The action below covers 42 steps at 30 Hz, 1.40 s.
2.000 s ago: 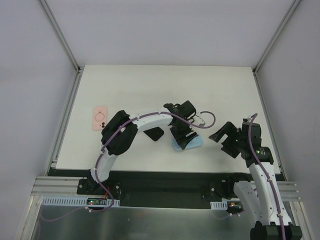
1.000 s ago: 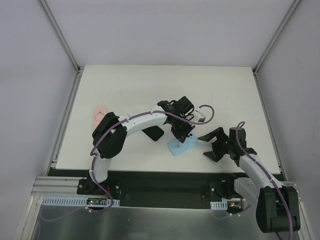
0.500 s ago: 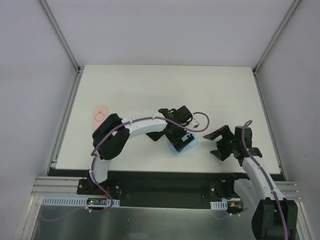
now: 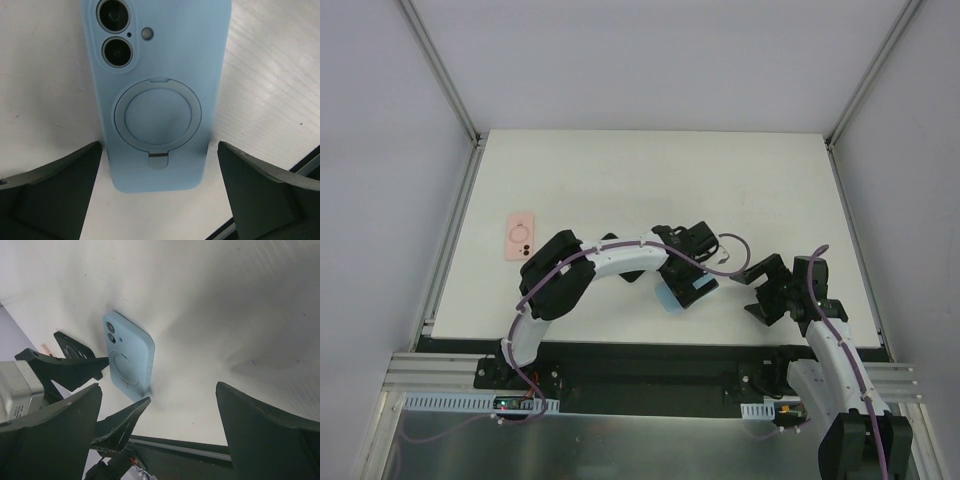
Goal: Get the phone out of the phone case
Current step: Pick up the phone at the center of the board.
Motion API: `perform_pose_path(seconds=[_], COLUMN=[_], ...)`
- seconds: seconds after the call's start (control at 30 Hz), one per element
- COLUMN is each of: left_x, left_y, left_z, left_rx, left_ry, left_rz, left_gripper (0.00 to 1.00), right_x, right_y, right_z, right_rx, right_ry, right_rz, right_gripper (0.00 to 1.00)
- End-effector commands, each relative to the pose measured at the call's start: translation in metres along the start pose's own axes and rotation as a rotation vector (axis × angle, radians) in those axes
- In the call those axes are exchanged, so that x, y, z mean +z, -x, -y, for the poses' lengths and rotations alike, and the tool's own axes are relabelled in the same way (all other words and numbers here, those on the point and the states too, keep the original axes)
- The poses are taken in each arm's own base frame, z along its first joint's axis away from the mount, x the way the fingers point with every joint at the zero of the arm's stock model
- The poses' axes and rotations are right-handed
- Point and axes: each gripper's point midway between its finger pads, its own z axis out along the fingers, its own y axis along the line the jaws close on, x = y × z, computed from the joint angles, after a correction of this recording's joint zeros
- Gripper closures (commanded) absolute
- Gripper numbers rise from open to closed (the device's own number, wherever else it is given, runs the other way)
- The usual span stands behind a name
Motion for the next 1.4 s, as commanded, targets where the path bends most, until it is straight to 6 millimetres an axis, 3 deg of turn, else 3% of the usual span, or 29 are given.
perform_pose_path(seconds=[0.0, 0.3, 0.33, 0.37, 0.5, 0.67, 0.9, 1.23, 1.37], left_x=[0.007, 0.022, 0.023, 0.023, 0.021, 0.009, -0.031, -0.052, -0.059], left_y=[0.005, -0.008, -0.01, -0.011, -0.015, -0.009, 0.018, 0.028, 0.032], left_z=[0.004, -0.01, -0.012, -0.013, -0.017, -0.012, 0.0, 0.015, 0.019], left_rx=[0.029, 0.036, 0.041, 0.045, 0.048, 0.051, 0.059, 0.04, 0.034], left_ry=[0.047, 0.14, 0.152, 0.157, 0.187, 0.167, 0.119, 0.016, -0.012], left_rz=[-0.003, -0.052, -0.058, -0.06, -0.063, -0.033, 0.084, 0.142, 0.16], left_gripper=[0.01, 0.01, 0.08, 0.31, 0.72, 0.9, 0.91, 0.94, 0.94], right_x=[-0.006, -0.008, -0.008, -0.008, -0.008, -0.007, -0.004, 0.008, 0.013], right_y=[0.006, 0.006, 0.006, 0.006, 0.006, 0.006, 0.007, 0.003, -0.004], right_z=[-0.009, -0.008, -0.008, -0.008, -0.008, -0.011, -0.016, -0.026, -0.046], right_rx=[-0.011, -0.007, -0.005, -0.002, 0.0, -0.003, -0.015, -0.038, -0.079], right_ry=[0.016, 0.023, 0.023, 0.024, 0.023, 0.028, 0.042, 0.071, 0.143], right_rz=[0.02, 0.029, 0.029, 0.031, 0.033, 0.019, 0.006, -0.06, -0.105], right_gripper=[0.01, 0.0, 0.0, 0.0, 0.0, 0.0, 0.0, 0.0, 0.0])
